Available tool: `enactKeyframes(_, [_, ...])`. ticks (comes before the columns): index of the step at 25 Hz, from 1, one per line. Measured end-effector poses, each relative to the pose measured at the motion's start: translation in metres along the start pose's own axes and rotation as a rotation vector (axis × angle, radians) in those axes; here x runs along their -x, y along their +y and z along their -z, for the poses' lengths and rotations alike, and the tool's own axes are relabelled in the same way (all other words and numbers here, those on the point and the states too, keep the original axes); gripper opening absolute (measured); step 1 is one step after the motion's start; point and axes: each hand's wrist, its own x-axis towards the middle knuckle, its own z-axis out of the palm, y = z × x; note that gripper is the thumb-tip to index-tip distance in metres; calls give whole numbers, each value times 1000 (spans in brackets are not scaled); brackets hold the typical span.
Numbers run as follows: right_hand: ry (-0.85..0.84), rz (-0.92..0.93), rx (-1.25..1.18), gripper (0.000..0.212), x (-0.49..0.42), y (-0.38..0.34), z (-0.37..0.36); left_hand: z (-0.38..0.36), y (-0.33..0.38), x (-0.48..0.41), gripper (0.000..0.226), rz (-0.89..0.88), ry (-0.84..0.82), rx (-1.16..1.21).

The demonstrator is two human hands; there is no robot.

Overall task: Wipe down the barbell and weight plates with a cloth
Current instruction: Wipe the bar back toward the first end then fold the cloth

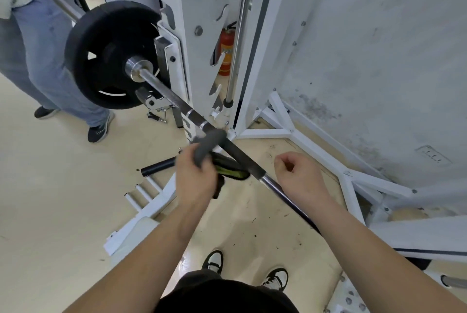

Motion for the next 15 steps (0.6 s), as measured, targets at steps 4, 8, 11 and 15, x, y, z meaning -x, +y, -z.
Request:
enactKeyframes(4, [-52, 44, 119, 20, -14, -15, -25, 0, -20, -1, 18, 569, 35, 488])
enactKeyframes(8, [-116, 95, 428, 16, -28, -38, -46, -36, -10, 18, 23, 766, -270, 836])
enactKeyframes(11, [-101, 84, 514, 16, -33, -43, -48, -45, -3, 24, 31, 817, -432, 796])
enactKeyframes(15, [-77, 96, 507, 17, -31, -40, -49, -30, -10, -48, 34, 788, -215, 901])
